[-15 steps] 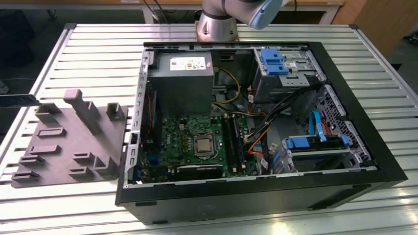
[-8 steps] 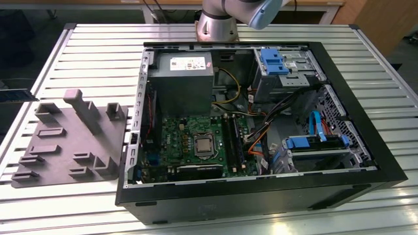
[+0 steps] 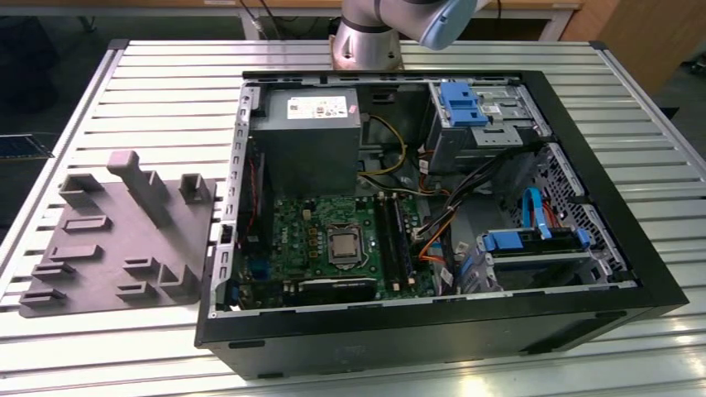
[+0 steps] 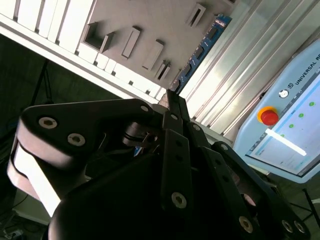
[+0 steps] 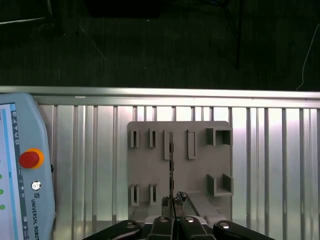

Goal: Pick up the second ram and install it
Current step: 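Pick up the second ram and move it above second insertion slot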

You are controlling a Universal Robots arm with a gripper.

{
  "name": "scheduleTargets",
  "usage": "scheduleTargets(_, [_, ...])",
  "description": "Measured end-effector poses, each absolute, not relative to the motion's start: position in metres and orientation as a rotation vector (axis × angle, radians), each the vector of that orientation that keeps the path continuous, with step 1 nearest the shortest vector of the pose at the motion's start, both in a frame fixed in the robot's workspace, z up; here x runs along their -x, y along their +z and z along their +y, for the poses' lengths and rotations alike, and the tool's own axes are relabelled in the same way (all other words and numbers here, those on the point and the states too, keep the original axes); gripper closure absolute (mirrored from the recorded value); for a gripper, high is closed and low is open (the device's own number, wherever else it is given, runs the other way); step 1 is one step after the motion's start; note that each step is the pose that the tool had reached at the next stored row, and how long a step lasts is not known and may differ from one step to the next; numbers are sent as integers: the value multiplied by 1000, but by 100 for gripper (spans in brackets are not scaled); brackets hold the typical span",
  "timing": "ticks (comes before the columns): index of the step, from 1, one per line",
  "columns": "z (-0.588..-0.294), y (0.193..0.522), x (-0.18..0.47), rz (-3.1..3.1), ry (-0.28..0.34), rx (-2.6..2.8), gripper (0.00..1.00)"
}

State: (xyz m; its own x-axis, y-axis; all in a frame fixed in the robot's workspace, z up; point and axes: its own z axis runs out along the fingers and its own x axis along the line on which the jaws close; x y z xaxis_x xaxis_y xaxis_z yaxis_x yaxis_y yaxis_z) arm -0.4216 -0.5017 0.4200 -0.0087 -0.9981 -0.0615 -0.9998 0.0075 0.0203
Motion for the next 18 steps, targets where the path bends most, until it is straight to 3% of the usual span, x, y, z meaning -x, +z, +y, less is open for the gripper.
scheduleTargets(18, [-502, 420, 411, 2209, 90, 2191, 89])
